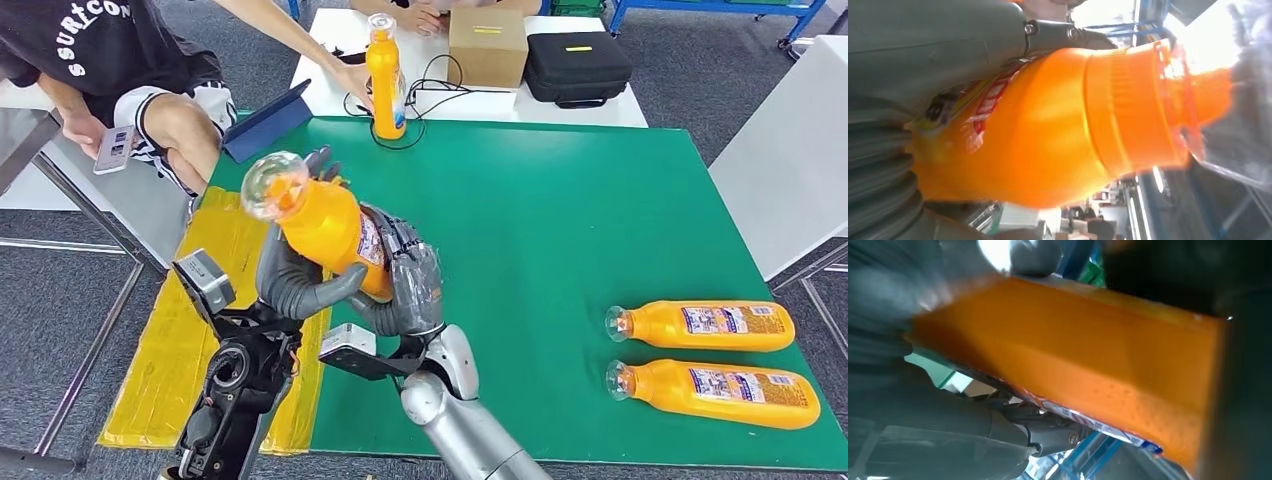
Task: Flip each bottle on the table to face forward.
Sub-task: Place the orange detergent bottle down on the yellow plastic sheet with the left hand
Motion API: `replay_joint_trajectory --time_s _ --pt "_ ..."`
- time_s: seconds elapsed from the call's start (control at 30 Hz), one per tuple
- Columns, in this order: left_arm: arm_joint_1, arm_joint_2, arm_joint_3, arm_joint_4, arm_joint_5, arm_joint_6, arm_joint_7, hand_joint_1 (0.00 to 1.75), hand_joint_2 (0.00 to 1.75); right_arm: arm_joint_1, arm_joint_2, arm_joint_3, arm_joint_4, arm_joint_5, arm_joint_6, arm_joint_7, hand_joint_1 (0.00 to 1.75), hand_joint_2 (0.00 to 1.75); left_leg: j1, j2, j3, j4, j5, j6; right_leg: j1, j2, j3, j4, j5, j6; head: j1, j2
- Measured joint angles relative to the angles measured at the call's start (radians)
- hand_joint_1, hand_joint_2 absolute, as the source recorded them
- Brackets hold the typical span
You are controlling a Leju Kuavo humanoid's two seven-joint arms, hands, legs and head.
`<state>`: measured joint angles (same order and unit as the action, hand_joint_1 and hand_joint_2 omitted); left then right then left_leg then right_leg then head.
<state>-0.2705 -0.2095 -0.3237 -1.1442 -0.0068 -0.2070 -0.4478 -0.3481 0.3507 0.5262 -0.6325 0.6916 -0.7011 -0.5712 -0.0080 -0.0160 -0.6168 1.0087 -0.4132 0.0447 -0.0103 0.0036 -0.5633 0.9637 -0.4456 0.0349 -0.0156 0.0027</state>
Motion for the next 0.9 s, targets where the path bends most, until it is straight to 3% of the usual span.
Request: replay_joint_trajectory --time_s 0.4,0.53,0.77,0.9 --pt "0.000 0.003 0.049 0.044 0.019 0.008 0.006 0.03 1.75 -0.036 0.001 0.087 0.064 -0.046 0.010 0.021 1.75 1.75 0.000 0.000 0.000 0.000 0.000 0.000 0.000 0.000 0.000 0.000 0.000 0.000 0.000 0.000" --pt "-0.002 0.003 0.058 0.056 0.018 0.022 0.002 1.56 1.75 -0.052 0.001 0.114 0.082 -0.081 0.018 0.040 1.75 1.75 0.000 0.000 0.000 0.000 0.000 0.000 0.000 0.000 0.000 0.000 0.000 0.000 0.000 0.000" --pt "-0.003 0.003 0.077 0.061 0.016 0.061 -0.022 1.57 1.75 -0.091 -0.001 0.182 0.116 -0.163 0.019 0.059 1.75 1.75 0.000 0.000 0.000 0.000 0.000 0.000 0.000 0.000 0.000 0.000 0.000 0.000 0.000 0.000" --pt "-0.003 0.003 0.085 0.061 0.016 0.064 -0.025 1.75 1.75 -0.101 -0.001 0.197 0.128 -0.171 0.019 0.061 1.75 1.75 0.000 0.000 0.000 0.000 0.000 0.000 0.000 0.000 0.000 0.000 0.000 0.000 0.000 0.000"
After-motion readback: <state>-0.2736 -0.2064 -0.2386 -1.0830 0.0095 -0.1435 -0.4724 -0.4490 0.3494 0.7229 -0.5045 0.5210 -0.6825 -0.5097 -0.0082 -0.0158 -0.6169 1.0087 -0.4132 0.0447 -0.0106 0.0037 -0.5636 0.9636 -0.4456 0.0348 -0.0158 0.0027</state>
